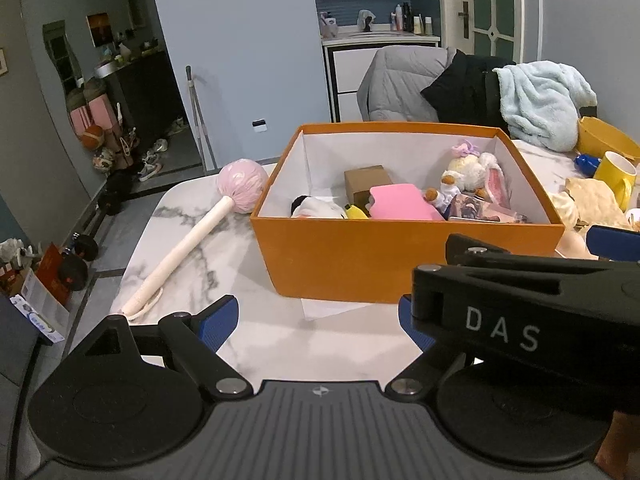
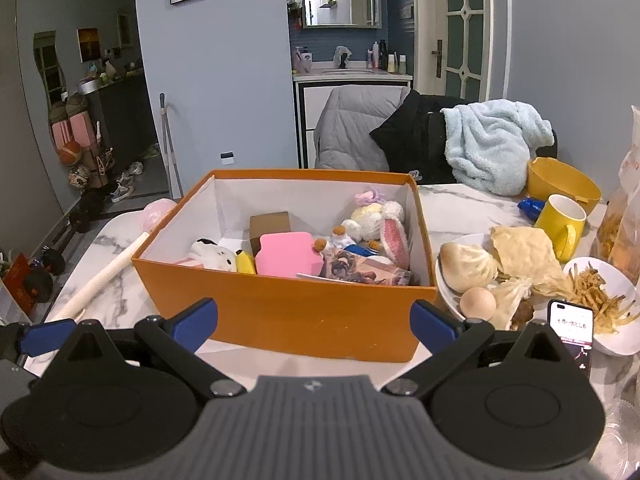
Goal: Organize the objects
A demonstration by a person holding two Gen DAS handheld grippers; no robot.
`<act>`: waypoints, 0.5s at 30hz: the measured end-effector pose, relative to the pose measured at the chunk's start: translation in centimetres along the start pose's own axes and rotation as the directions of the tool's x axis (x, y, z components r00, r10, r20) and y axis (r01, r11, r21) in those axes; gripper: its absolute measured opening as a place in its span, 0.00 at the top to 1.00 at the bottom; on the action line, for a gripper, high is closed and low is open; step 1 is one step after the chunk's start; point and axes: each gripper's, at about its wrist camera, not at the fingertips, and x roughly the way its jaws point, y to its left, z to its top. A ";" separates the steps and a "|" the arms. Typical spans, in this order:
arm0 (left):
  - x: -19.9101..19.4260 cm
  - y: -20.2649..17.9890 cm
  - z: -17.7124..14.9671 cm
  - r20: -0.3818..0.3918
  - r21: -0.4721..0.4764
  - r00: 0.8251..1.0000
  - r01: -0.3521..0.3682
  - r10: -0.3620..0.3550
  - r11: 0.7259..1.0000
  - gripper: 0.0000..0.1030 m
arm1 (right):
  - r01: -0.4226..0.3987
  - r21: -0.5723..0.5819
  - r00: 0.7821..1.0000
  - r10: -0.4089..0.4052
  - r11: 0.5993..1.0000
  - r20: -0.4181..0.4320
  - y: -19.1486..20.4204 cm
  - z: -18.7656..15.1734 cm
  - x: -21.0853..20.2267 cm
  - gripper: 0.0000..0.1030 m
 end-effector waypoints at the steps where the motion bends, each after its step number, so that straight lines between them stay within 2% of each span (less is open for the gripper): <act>1: 0.0 0.1 0.0 -0.002 -0.003 1.000 0.002 -0.002 1.000 0.00 | -0.001 0.002 1.000 0.001 1.000 -0.001 0.0 0.0 0.0 0.01; 15: 0.2 0.3 0.0 -0.027 -0.041 0.999 0.032 -0.033 0.999 0.00 | -0.008 0.015 1.000 0.008 1.000 0.002 0.2 0.1 -0.2 0.01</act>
